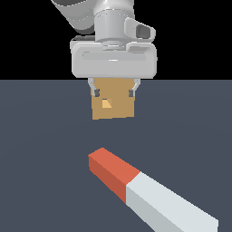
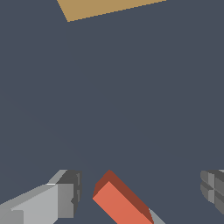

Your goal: Insert the peg into the horizontal hole in a box.

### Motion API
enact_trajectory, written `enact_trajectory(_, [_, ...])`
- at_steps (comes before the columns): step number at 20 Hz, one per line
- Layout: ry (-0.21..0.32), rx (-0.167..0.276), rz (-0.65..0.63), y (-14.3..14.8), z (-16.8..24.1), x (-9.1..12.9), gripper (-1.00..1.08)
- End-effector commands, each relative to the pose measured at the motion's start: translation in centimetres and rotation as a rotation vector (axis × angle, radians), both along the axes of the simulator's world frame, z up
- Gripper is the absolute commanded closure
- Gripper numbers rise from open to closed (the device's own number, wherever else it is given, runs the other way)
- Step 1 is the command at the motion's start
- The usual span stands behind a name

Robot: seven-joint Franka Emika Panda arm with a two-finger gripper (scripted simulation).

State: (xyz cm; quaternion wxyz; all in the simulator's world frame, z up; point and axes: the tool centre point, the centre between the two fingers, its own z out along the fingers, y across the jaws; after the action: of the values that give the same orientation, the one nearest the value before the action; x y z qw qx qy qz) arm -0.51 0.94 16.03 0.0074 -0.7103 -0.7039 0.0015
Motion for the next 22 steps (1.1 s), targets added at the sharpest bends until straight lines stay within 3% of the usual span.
enact_trajectory(1, [0.0,0.0,0.0,0.0,0.0,0.0,-0.92])
enact_trajectory(11, [-0.001,0.0,0.047,-1.2,-0.5,-0.1,-0.92])
enact_trajectory(22, [-0.004,-0.001,0.208,-5.5,-2.4,0.0,-0.92])
